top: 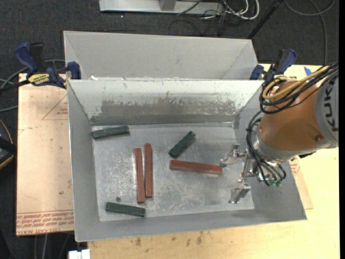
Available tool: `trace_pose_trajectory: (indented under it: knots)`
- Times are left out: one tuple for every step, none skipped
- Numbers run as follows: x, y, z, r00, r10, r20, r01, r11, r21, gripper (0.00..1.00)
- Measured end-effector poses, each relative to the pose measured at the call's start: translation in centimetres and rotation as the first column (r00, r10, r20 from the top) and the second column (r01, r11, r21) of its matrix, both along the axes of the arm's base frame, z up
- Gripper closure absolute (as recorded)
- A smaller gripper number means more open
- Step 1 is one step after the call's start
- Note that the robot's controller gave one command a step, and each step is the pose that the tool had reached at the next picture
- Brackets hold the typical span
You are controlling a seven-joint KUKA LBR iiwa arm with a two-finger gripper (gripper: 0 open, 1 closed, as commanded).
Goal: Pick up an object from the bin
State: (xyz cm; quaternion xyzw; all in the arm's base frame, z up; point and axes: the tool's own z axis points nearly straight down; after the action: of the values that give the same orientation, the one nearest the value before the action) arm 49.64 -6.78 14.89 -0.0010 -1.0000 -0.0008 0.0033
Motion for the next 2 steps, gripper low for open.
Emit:
trace_pose_trajectory:
  knots:
    - [0.2,0.0,0.3,1.0,0.002,0.006,-0.002,1.0,-0.001,0.0]
    - [4.1,2.7,-6.6,0.998,-0.029,0.049,0.029,1.0,-0.004,1.0]
